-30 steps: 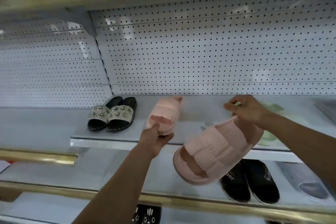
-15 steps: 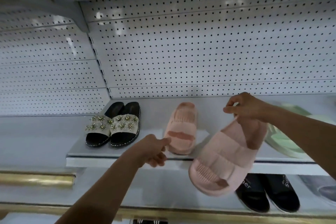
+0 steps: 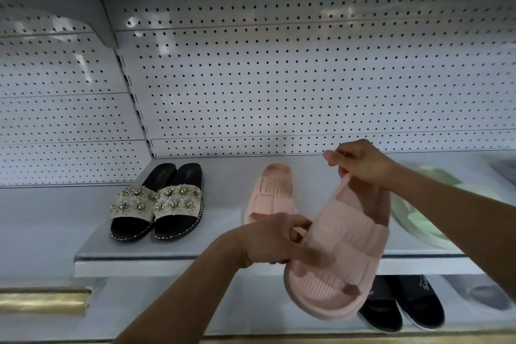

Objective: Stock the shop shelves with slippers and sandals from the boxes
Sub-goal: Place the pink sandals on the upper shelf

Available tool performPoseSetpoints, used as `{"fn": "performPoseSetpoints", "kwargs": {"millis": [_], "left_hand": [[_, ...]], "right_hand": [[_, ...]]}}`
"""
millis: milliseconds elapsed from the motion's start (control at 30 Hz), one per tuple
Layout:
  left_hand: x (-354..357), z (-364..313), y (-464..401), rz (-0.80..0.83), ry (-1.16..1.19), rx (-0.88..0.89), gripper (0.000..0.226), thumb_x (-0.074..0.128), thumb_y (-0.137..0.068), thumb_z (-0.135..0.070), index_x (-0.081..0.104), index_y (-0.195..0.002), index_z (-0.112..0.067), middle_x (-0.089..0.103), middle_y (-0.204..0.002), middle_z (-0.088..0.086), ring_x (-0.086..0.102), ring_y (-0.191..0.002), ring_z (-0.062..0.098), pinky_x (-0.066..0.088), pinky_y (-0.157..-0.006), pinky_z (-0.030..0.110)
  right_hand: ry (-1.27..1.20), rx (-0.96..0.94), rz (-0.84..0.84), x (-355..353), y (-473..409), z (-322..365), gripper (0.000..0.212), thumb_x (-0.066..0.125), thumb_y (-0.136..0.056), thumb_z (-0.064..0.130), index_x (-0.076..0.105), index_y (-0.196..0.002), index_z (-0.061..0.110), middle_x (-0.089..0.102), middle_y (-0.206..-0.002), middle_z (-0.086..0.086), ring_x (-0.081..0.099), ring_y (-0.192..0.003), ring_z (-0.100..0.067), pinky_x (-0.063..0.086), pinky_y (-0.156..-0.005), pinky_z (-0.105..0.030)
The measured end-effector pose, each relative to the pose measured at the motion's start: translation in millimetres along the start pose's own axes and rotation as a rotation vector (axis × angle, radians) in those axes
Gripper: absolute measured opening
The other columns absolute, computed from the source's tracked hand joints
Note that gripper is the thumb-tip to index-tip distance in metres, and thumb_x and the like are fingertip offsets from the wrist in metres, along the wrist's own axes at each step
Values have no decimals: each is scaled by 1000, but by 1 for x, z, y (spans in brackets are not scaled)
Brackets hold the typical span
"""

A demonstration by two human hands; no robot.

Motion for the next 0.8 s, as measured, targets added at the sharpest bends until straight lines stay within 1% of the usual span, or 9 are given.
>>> {"fn": "performPoseSetpoints", "kwargs": {"millis": [133, 233, 300, 367, 433, 467, 567, 700, 800], "left_hand": [[-11, -2, -4, -136, 90, 42, 41, 78, -77, -33, 64, -113, -21, 68, -82, 3, 56, -61, 7, 41, -51, 18], [-23, -13, -15, -276, 200, 90, 32, 77, -76, -36, 63, -98, -17, 57, -66, -2, 40, -48, 7, 30, -44, 19], [-26, -25, -26, -333, 252, 130, 22, 73, -84, -31, 59, -89, -15, 52, -63, -1, 37, -44, 6, 28, -42, 20], [-29, -34, -36, -360, 221, 132, 23, 73, -84, -30, 57, -90, -14, 54, -65, 0, 42, -46, 6, 31, -42, 21], [-43, -31, -42, -395, 75, 108, 47, 78, -76, -41, 59, -108, -13, 62, -87, -1, 56, -68, 8, 45, -56, 24], [-55, -26, -43, -439, -60, 99, 69, 81, -68, -49, 55, -123, -15, 61, -106, -1, 60, -88, 10, 50, -71, 27], [-89, -7, -39, -513, -519, 28, 111, 79, -45, -66, 35, -142, -37, 44, -136, -5, 42, -123, 18, 40, -103, 43], [-98, 23, -44, -366, -800, -81, 120, 85, -51, -56, 19, -150, -34, 36, -140, -3, 33, -130, 24, 32, -108, 42], [-98, 18, -39, -408, -910, -68, 109, 81, -57, -59, 21, -147, -40, 38, -129, -5, 33, -121, 23, 33, -98, 38]], "right_hand": [[-372, 173, -155, -18, 15, -29, 50, 60, -80, 64, 67, -96, 18, 71, -101, -4, 66, -94, -23, 50, -92, -44], [-692, 336, 214, 4, 42, -34, 83, 64, -60, 80, 61, -116, 20, 67, -108, -6, 66, -94, -27, 56, -76, -44], [-762, 253, 389, 21, 57, -21, 71, 71, -69, 64, 59, -122, 18, 68, -110, -11, 66, -98, -32, 55, -76, -44], [-798, 187, 353, 30, 59, -19, 59, 73, -76, 37, 54, -128, 15, 66, -120, -14, 64, -108, -37, 54, -80, -48], [-848, 215, 228, 29, 52, -31, 69, 78, -72, 28, 49, -132, 12, 65, -123, -16, 64, -107, -38, 55, -78, -49], [-846, 247, 162, 26, 50, -40, 72, 81, -71, 26, 48, -133, 10, 65, -121, -17, 66, -103, -37, 56, -73, -47], [-737, 331, 81, 25, 52, -61, 66, 82, -70, 27, 54, -125, 3, 69, -106, -18, 68, -83, -37, 55, -50, -35], [-627, 364, 132, 49, 57, -67, 67, 80, -64, 31, 58, -117, -5, 67, -85, -18, 58, -54, -24, 42, -35, -22], [-486, 349, 72, 55, 53, -61, 42, 77, -76, 29, 62, -103, 0, 70, -80, -11, 61, -54, -15, 45, -40, -21]]}}
Point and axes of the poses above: each hand's wrist, its own y-axis away from the middle knuckle, its own x-axis out of the palm, z = x × y, the point moved 6 cm from there along -y, towards the middle knuckle
